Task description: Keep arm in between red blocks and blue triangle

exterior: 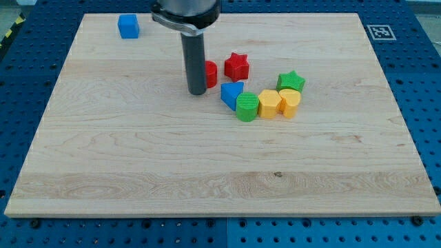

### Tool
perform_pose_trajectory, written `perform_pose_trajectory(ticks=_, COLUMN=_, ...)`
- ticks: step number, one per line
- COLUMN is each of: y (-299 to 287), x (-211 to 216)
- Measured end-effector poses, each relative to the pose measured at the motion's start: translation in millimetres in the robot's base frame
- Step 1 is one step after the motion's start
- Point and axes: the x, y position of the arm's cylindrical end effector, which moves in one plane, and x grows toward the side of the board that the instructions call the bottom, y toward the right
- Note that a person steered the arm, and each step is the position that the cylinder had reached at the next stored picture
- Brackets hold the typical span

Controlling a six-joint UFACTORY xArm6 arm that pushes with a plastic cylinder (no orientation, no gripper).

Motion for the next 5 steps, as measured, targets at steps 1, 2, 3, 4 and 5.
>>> perform_pose_trajectory(ticks=1, y=20, x=0)
perform_pose_trajectory(ticks=2, y=11, x=0)
perform_pose_trajectory(ticks=3, y=16, x=-6)
perform_pose_trajectory(ticks=4, y=54, x=-12)
perform_pose_trajectory(ticks=5, y=63, x=-12)
